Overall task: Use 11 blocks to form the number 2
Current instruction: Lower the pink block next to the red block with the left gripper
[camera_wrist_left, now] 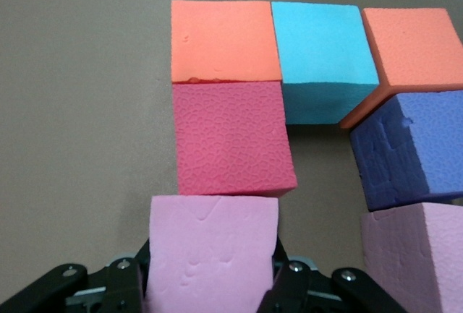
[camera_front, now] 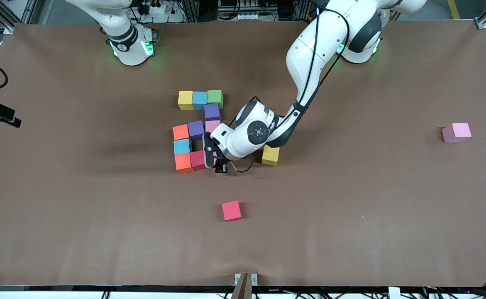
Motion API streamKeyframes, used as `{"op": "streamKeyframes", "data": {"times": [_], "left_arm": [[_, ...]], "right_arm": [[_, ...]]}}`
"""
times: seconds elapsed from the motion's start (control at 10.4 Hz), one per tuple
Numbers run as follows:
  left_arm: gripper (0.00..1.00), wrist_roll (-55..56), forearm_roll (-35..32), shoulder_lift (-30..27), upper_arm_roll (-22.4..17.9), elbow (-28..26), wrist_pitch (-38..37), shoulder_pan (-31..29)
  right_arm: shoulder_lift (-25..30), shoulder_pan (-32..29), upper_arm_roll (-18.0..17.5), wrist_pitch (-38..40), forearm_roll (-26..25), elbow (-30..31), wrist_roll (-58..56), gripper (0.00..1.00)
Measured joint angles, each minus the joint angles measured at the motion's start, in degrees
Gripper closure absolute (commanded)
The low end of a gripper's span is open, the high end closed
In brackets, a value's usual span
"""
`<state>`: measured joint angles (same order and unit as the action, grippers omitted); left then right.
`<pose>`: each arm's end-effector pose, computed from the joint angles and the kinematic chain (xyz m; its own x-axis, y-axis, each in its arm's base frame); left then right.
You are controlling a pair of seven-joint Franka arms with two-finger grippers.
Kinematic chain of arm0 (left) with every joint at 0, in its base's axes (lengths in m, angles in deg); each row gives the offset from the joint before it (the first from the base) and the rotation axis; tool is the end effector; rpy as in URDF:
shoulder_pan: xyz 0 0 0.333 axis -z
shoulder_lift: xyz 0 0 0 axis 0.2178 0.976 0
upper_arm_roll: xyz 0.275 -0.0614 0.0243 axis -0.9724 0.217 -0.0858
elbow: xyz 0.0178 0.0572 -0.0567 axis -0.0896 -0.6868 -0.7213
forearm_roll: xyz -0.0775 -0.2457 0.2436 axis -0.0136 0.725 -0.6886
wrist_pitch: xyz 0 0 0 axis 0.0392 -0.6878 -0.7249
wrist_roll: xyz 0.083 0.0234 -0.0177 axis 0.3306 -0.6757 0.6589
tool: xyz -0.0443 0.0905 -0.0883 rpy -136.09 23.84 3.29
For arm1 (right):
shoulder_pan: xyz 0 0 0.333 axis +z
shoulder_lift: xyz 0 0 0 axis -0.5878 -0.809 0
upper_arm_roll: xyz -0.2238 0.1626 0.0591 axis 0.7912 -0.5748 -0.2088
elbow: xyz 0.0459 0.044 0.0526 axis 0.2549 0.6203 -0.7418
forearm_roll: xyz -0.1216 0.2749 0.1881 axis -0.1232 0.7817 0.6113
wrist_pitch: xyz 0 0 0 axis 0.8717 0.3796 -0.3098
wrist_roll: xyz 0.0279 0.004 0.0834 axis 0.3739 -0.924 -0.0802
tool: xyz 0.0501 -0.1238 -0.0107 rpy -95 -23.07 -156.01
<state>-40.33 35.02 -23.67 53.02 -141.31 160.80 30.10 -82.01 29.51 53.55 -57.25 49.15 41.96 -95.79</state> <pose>0.4976 -0.5464 0.1608 0.1397 -0.8643 0.4832 -0.9893 -0.1006 0.1060 0.5289 -0.0929 0.5343 0.9999 0.0002 -0.0126 -0.0003 -0.9991 -0.0430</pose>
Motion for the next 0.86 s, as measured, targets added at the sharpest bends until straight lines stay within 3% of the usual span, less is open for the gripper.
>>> {"op": "streamKeyframes", "data": {"times": [0.1, 0.29, 0.58, 0.86], "left_arm": [[0.35, 0.00, 0.00, 0.00, 0.00, 0.00, 0.01, 0.00], [0.33, 0.00, 0.00, 0.05, 0.01, 0.00, 0.04, 0.01], [0.00, 0.00, 0.00, 0.62, 0.04, -0.10, 0.32, 0.08], [0.00, 0.00, 0.00, 0.78, 0.05, -0.10, 0.47, 0.09]], "right_arm": [[0.00, 0.00, 0.00, 0.00, 0.00, 0.00, 0.00, 0.00], [0.00, 0.00, 0.00, 0.00, 0.00, 0.00, 0.00, 0.00], [0.00, -0.01, 0.00, 0.00, 0.00, 0.00, 0.00, 0.00], [0.00, -0.01, 0.01, 0.00, 0.00, 0.00, 0.00, 0.00]]}}
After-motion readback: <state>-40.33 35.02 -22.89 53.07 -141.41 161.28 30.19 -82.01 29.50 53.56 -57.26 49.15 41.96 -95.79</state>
